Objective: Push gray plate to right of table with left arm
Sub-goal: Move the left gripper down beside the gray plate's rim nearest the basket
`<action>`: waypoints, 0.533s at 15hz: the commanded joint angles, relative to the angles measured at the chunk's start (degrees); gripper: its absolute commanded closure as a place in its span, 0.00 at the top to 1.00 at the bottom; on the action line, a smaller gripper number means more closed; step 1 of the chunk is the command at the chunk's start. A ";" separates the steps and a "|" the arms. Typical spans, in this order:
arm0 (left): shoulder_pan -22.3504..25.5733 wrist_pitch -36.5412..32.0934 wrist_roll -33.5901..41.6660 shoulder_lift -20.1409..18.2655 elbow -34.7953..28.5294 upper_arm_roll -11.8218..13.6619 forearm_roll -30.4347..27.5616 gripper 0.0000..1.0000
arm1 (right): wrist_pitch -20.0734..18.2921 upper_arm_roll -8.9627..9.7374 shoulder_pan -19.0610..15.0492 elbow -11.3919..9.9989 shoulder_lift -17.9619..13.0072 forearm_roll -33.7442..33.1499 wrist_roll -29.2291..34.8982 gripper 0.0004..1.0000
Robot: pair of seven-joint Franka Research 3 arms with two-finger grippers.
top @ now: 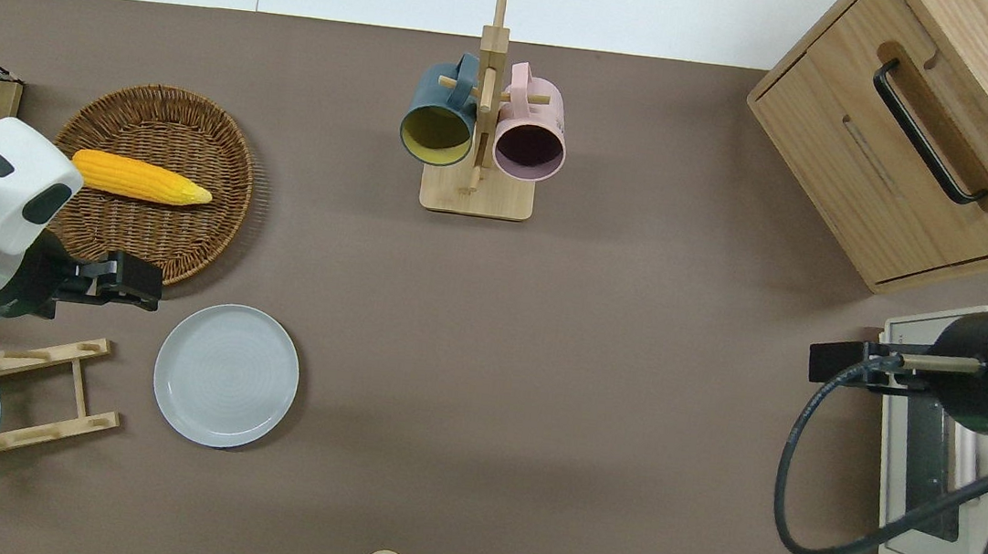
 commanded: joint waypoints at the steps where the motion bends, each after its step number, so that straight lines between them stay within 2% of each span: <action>1: -0.12 7.80 3.26 -3.41 -10.12 0.66 0.32 0.99 | 0.01 0.83 -1.40 -1.56 -1.57 1.23 0.59 1.00; 8: 0.41 11.76 4.33 -4.03 -15.67 1.01 0.41 0.98 | 0.01 0.83 -1.40 -1.56 -1.57 1.23 0.59 1.00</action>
